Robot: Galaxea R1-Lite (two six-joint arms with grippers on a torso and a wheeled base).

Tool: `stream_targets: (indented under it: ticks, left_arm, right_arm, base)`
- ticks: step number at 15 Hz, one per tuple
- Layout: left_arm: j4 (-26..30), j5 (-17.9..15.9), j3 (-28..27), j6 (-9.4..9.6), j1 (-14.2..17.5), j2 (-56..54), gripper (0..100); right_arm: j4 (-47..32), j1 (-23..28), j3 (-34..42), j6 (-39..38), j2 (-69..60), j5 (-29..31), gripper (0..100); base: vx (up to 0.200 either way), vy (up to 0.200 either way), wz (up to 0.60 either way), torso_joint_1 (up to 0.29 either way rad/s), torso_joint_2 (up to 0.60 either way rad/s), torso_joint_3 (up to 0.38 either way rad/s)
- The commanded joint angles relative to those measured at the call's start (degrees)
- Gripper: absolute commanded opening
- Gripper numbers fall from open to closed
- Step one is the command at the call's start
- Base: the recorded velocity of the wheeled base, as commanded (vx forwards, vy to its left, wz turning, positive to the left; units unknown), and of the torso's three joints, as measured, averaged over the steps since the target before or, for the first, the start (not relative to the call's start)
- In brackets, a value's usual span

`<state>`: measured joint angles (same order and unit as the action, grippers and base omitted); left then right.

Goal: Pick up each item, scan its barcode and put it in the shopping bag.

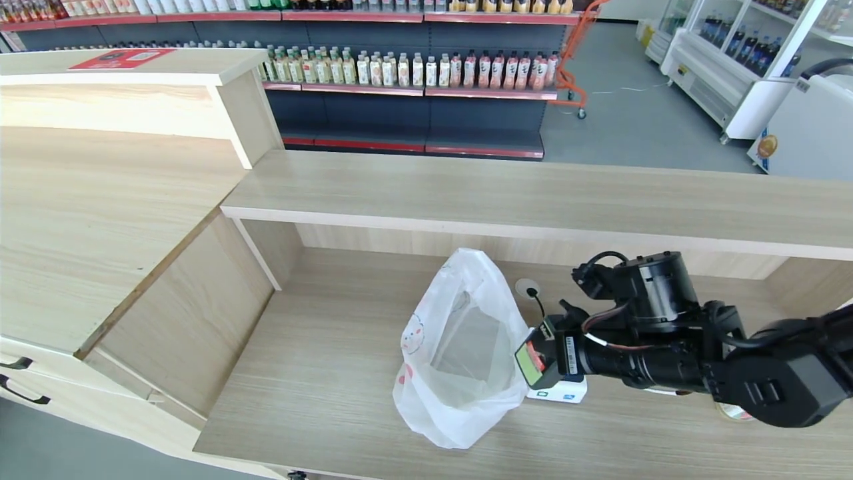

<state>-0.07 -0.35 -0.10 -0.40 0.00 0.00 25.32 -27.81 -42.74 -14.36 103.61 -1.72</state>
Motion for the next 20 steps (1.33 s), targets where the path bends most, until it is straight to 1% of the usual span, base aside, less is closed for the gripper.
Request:
stream_targets:
  ticks: [1,3,6,9,12,14,15,17,19,20]
  left_arm:
    - [-0.01,0.0,0.01,0.05,0.0,0.0,100]
    - [-0.01,0.0,0.01,-0.04,0.0,0.0,100]
    - [-0.01,0.0,0.01,-0.04,0.0,0.0,100]
    - [-0.01,0.0,0.01,-0.04,0.0,0.0,100]
    - [-0.01,0.0,0.01,-0.04,0.0,0.0,100]
    - [-0.01,0.0,0.01,-0.04,0.0,0.0,100]
    - [-0.01,0.0,0.01,-0.04,0.0,0.0,100]
    - [-0.01,0.0,0.01,-0.04,0.0,0.0,100]
    - [-0.01,0.0,0.01,-0.04,0.0,0.0,100]
    - [-0.01,0.0,0.01,-0.04,0.0,0.0,100]
  right_arm:
    - [4.91,-1.11,-4.11,0.39,9.42,0.14,0]
    - [8.96,-2.34,-6.21,1.62,13.99,0.4,0]
    - [12.21,-2.78,-6.57,12.34,19.09,0.31,0]
    - [16.96,-4.1,-10.17,18.58,24.19,0.31,0]
    - [17.57,-4.1,-10.96,27.02,27.0,0.31,0]
    - [18.1,-4.54,-11.14,28.42,27.79,0.4,0]
    - [19.24,-5.24,-11.49,27.98,27.79,0.22,100]
    - [19.94,-5.42,-11.84,24.03,26.56,-0.48,100]
    - [19.68,-5.15,-11.58,19.02,24.01,-2.94,100]
    - [18.19,-4.89,-10.79,14.1,21.37,-3.82,100]
  base:
    - [0.0,0.0,0.0,0.0,0.0,0.0]
    - [0.0,0.0,0.0,0.0,0.0,0.0]
    - [0.0,0.0,0.0,0.0,0.0,0.0]
    - [0.0,0.0,0.0,0.0,0.0,0.0]
    - [0.0,0.0,0.0,0.0,0.0,0.0]
    - [0.0,0.0,0.0,0.0,0.0,0.0]
    - [0.0,0.0,0.0,0.0,0.0,0.0]
    - [0.0,0.0,0.0,0.0,0.0,0.0]
    - [0.0,0.0,0.0,0.0,0.0,0.0]
    - [0.0,0.0,0.0,0.0,0.0,0.0]
